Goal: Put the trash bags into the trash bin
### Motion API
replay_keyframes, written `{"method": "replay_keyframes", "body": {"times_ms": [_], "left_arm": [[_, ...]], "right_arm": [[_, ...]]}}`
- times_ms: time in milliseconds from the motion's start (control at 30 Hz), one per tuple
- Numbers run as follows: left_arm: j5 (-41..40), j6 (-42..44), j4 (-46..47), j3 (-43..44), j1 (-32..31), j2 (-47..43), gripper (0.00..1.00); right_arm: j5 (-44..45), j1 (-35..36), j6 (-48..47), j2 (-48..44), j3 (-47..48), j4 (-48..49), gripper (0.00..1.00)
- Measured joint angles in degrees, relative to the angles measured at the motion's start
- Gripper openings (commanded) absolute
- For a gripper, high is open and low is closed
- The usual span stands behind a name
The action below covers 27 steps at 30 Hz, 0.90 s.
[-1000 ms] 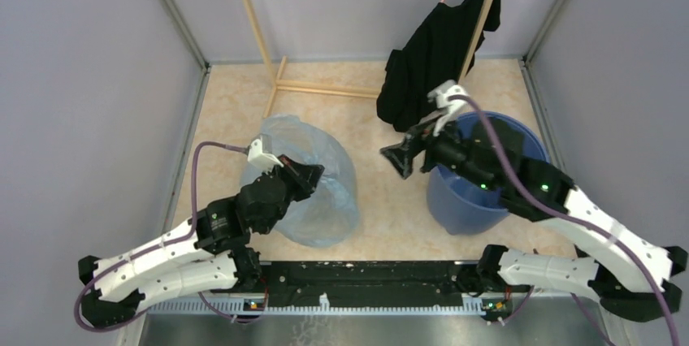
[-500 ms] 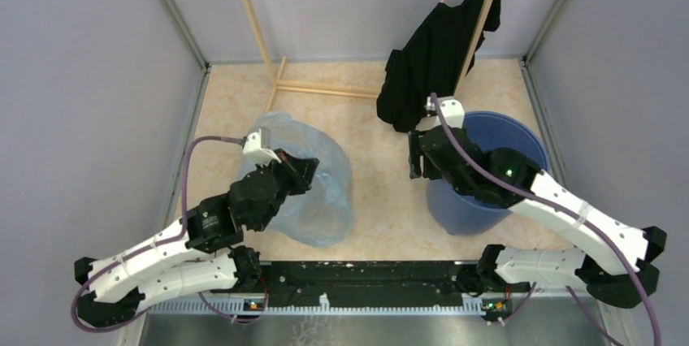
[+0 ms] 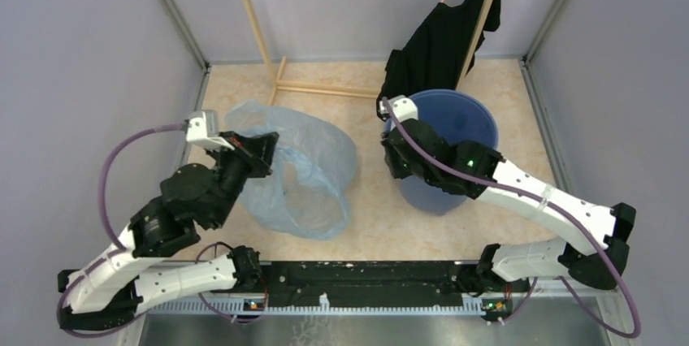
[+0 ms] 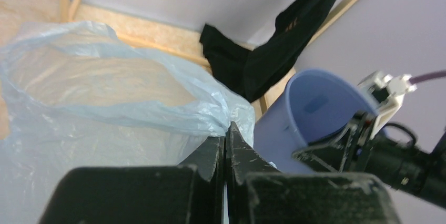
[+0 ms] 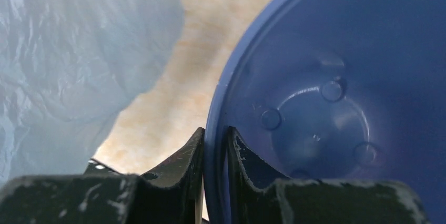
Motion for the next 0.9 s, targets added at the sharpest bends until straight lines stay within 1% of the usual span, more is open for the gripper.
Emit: {"method": "replay_keyframes", "body": {"times_ms": [200,333,367,400,500,667,800,900], "left_arm": [[-2.9,6.7,-3.0,11.7,0.0,1.9,0.0],[-1.7,10.9,-3.5,17.4,0.0,2.4,0.0],[-1.0,12.1,-3.3,19.1,0.0,2.7,0.0],[0.2,13.7,-2.8,21.5,0.0,3.3,0.0],[3.9,17.7,0.4,26.2,0.0,4.1,0.0],[12.0,22.4,9.1,30.5,0.0,5.0,0.0],[18.1,24.5,14.7,35.8,0.0,10.2,0.0],[22.4,25.5,18.3,40.4,0.0,16.6,0.0]], "right_arm": [[-7.7,3.5,-2.2,4.4,1.8,8.5,0.09],[-12.7,5.7,-3.9,7.7,2.9,12.9,0.09],[-13.7,5.9,-4.3,8.1,3.0,13.7,0.11],[-15.1,6.3,-4.8,8.6,3.0,14.8,0.14],[-18.3,6.5,-5.7,9.1,3.0,16.5,0.31],[-21.7,6.7,-5.0,8.8,3.0,18.0,0.59],[-20.6,6.8,-5.9,5.8,3.0,18.8,0.74],[-16.8,6.8,-7.6,0.5,2.8,20.0,0.78]]}}
